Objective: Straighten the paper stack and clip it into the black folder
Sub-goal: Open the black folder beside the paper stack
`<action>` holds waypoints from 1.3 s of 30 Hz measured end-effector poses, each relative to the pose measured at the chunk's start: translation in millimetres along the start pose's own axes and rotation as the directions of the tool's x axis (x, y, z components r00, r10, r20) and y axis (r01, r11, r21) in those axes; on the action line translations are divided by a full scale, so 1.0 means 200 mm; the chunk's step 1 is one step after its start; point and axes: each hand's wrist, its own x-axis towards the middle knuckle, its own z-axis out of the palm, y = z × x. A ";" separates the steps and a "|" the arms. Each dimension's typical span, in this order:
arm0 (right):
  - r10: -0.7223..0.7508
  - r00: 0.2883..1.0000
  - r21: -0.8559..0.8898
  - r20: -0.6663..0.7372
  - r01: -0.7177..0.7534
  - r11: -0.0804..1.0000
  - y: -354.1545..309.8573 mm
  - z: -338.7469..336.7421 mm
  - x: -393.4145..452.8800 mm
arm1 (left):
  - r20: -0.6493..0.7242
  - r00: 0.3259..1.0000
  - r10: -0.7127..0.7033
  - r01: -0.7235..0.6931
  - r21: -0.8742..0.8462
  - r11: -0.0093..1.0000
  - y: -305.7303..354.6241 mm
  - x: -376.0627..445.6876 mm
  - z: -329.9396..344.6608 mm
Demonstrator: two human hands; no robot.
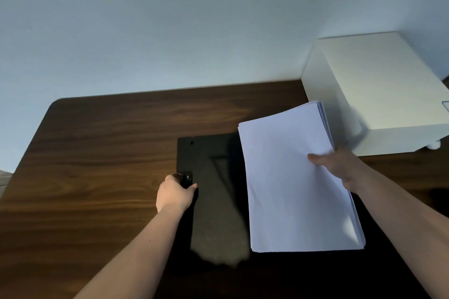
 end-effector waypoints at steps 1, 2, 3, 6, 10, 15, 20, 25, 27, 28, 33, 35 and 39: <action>0.000 1.000 0.004 -0.004 0.000 1.000 0.00 0.00 0.01 | -0.024 1.000 0.002 -0.002 -0.008 1.000 -0.02 0.02 -0.02; -0.002 1.000 0.005 -0.008 0.002 1.000 0.00 0.00 0.01 | -0.047 0.999 -0.004 0.003 -0.012 1.000 -0.04 0.05 -0.04; -0.004 1.000 0.004 -0.009 0.004 1.000 0.00 0.01 0.02 | -0.068 0.998 -0.012 0.011 -0.015 1.000 -0.06 0.08 -0.07; -0.014 1.000 -0.001 0.005 0.014 1.000 -0.02 0.04 0.03 | -0.110 0.993 -0.031 0.032 0.004 0.999 -0.11 0.17 -0.16; -0.030 0.999 0.002 0.039 0.030 1.000 -0.04 0.10 0.04 | -0.135 0.990 -0.029 0.033 0.023 0.999 -0.15 0.23 -0.20; -0.047 0.999 -0.027 0.022 0.048 0.998 -0.06 0.14 0.07 | -0.150 0.989 -0.004 0.012 0.054 0.998 -0.12 0.24 -0.23; -0.050 0.999 -0.038 0.008 0.050 0.998 -0.07 0.18 0.10 | -0.135 0.913 0.385 -0.301 0.414 0.859 0.04 0.05 -0.10; -0.013 0.998 -0.028 -0.068 0.011 1.000 -0.04 0.14 0.11 | 0.233 0.919 0.318 -0.380 0.312 0.871 0.17 -0.19 0.21; -0.008 0.995 -0.018 -0.097 0.006 1.000 -0.03 0.12 0.11 | 0.271 0.924 0.270 -0.355 0.347 0.868 0.19 -0.20 0.25; -0.004 0.994 -0.016 -0.107 0.002 1.000 -0.02 0.11 0.11 | 0.271 0.927 0.258 -0.345 0.354 0.870 0.21 -0.19 0.26; 0.008 0.997 0.007 -0.081 -0.007 1.000 0.00 0.13 0.10 | 0.286 0.926 0.245 -0.336 0.332 0.881 0.25 -0.14 0.23; 0.015 0.998 0.028 -0.061 -0.013 1.000 0.01 0.13 0.10 | 0.283 0.924 0.256 -0.344 0.325 0.881 0.25 -0.13 0.20; 0.014 0.999 0.054 -0.047 -0.012 0.998 0.02 0.13 0.09 | 0.294 0.923 0.247 -0.340 0.327 0.882 0.24 -0.13 0.19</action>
